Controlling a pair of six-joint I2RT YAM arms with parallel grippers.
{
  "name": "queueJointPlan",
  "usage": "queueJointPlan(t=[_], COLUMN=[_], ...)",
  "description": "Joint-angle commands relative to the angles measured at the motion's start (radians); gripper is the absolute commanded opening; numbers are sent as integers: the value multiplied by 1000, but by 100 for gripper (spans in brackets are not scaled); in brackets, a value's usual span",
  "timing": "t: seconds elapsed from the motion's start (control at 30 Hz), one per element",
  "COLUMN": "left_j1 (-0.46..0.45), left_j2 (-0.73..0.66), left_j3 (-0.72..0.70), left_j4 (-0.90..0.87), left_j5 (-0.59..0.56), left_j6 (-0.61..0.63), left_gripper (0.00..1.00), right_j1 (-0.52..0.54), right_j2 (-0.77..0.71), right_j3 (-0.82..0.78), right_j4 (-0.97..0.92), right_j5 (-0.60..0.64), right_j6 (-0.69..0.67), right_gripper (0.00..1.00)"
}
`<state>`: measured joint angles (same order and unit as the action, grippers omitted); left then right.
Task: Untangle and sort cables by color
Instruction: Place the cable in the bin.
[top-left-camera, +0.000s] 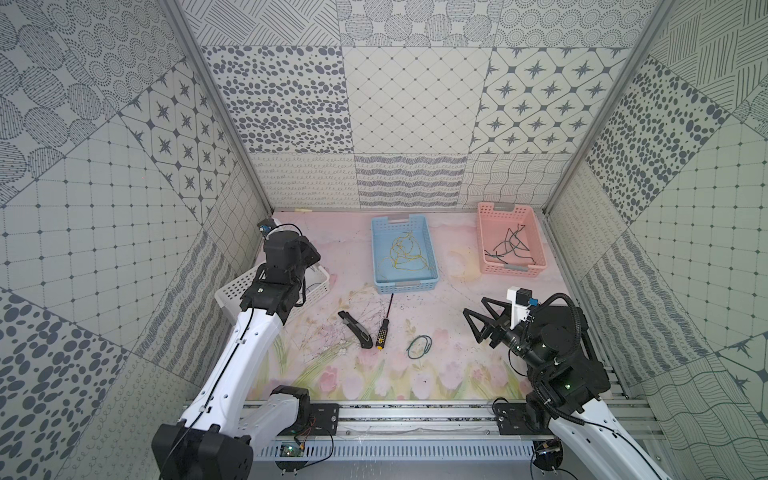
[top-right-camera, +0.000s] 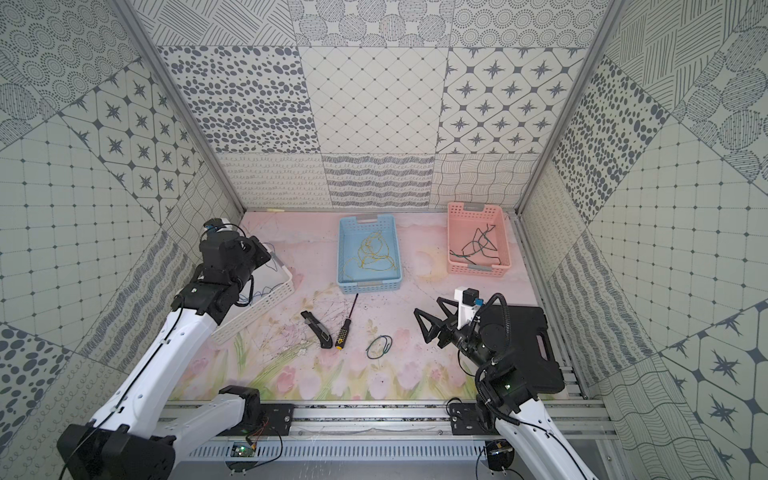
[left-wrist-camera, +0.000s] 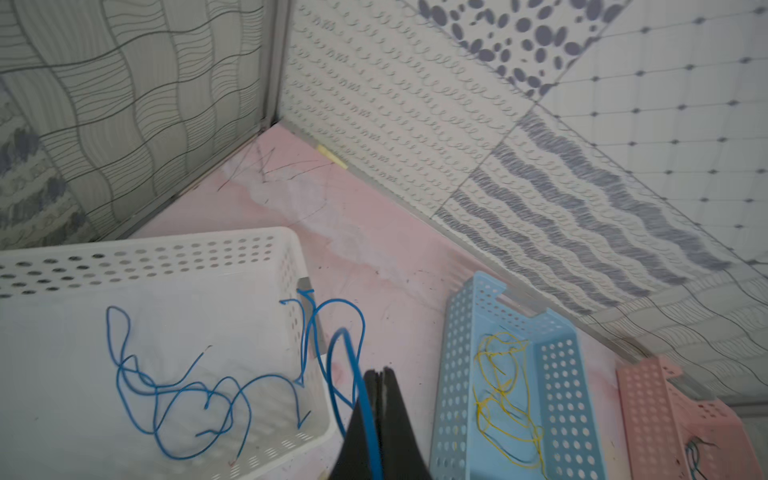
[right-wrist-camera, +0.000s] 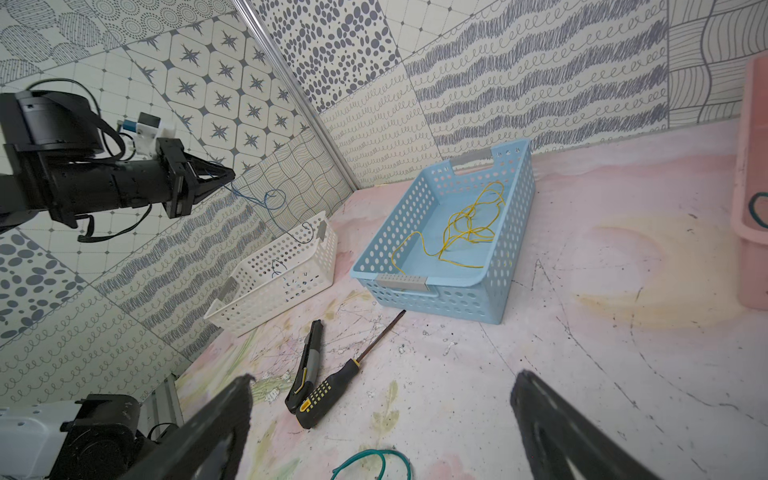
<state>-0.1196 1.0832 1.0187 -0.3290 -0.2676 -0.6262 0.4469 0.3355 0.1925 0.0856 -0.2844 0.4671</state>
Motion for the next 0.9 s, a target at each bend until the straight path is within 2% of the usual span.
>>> queueJointPlan(t=[0.0, 0.23, 0.27, 0.3, 0.33, 0.37, 0.4, 0.43, 0.5, 0.6, 0.67, 0.73, 0.87], left_j1=[108, 156, 162, 167, 169, 169, 169, 169, 169, 167, 162, 132, -31], left_j2=[82, 156, 176, 200, 222, 241, 258, 267, 264, 205, 148, 82, -38], left_j3=[31, 9, 18, 37, 70, 102, 144, 177, 214, 202, 156, 83, -110], left_j4=[-232, -271, -298, -344, -409, -466, -527, -579, -632, -608, -521, -378, 17], left_j5=[-83, -140, -149, -164, -185, -204, -222, -239, -249, -185, -79, 73, 357], left_j6=[-237, -321, -347, -383, -419, -440, -459, -472, -478, -464, -419, -348, -225], left_gripper=[0, 0, 19, 47, 69, 84, 96, 100, 100, 100, 100, 99, 94], right_j1=[-5, -7, -8, -8, -8, -7, -8, -8, -7, -8, -8, -8, -5], right_j2=[3, 3, 3, 4, 5, 6, 9, 17, 44, 107, 177, 278, 442], right_j3=[4, 4, 5, 5, 5, 4, 5, 4, 7, 10, 16, 34, 100], right_j4=[25, 26, 26, 25, 26, 29, 31, 38, 58, 104, 147, 195, 192], right_j5=[1, -10, -10, -13, -17, -20, -25, -36, -61, -114, -176, -264, -341], right_j6=[-9, -5, -5, -6, -6, -6, -5, -5, -4, 0, 2, 7, 44], right_gripper=[99, 99, 99, 99, 99, 99, 99, 99, 99, 99, 99, 99, 94])
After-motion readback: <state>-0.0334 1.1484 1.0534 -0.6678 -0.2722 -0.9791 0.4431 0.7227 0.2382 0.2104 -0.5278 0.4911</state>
